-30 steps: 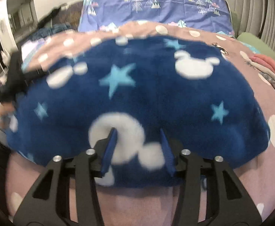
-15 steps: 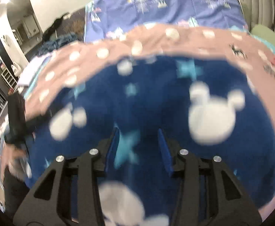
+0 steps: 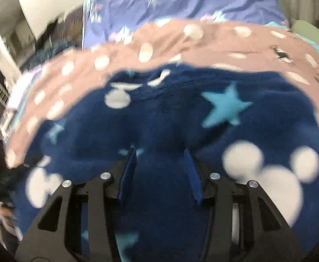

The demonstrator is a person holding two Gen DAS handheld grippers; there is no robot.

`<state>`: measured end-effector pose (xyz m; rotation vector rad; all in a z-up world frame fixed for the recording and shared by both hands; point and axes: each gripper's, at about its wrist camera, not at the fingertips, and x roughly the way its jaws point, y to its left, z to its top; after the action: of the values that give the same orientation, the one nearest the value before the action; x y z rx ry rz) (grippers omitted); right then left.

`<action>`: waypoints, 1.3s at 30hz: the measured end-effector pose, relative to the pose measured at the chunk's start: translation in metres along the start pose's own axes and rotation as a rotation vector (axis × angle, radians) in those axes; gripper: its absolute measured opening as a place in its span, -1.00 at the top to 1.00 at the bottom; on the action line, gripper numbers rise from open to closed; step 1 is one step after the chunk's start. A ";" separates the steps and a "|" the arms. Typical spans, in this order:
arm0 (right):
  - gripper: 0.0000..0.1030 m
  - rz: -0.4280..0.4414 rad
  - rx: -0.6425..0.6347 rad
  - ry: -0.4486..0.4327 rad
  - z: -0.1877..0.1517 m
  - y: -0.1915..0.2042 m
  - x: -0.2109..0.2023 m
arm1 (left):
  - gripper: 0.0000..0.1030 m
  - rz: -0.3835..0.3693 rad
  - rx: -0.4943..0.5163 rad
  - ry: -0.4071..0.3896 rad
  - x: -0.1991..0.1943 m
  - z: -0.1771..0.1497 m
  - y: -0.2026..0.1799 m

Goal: Fold small clothes

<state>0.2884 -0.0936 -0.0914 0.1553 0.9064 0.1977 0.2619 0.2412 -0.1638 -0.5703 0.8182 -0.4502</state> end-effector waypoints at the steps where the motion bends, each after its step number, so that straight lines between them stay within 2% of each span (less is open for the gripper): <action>1: 0.02 0.005 -0.072 -0.063 -0.010 0.015 -0.024 | 0.15 -0.002 -0.003 0.000 0.000 0.000 0.000; 3: -0.15 0.037 -0.259 -0.162 -0.042 0.051 -0.063 | 0.15 -0.005 -0.005 0.001 0.001 0.000 0.001; 4: -0.32 0.052 -0.342 -0.188 -0.059 0.068 -0.075 | 0.15 -0.006 -0.005 0.001 0.001 -0.001 0.001; 5: -0.40 0.084 -0.485 -0.209 -0.091 0.095 -0.091 | 0.15 -0.007 -0.006 0.000 0.000 0.000 0.001; 7: -0.43 0.119 -0.754 -0.231 -0.150 0.140 -0.108 | 0.15 -0.007 -0.005 0.000 0.000 0.000 0.001; 9: -0.45 0.095 -0.954 -0.294 -0.201 0.171 -0.116 | 0.15 -0.010 -0.007 -0.001 -0.001 -0.001 0.003; 12: -0.46 0.062 -1.098 -0.354 -0.243 0.199 -0.114 | 0.15 -0.015 -0.009 -0.002 -0.001 -0.001 0.003; 17: -0.46 -0.041 -1.203 -0.345 -0.264 0.220 -0.091 | 0.15 -0.027 -0.016 -0.003 0.000 -0.001 0.005; 22: -0.46 -0.095 -1.146 -0.272 -0.243 0.230 -0.072 | 0.15 -0.036 -0.019 -0.002 0.000 -0.001 0.006; 39: -0.46 -0.141 -1.095 -0.287 -0.227 0.246 -0.042 | 0.14 -0.048 -0.026 -0.002 0.001 -0.001 0.007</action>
<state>0.0576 0.1466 -0.1446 -0.8733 0.4246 0.4982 0.2626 0.2461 -0.1697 -0.6154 0.8110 -0.4835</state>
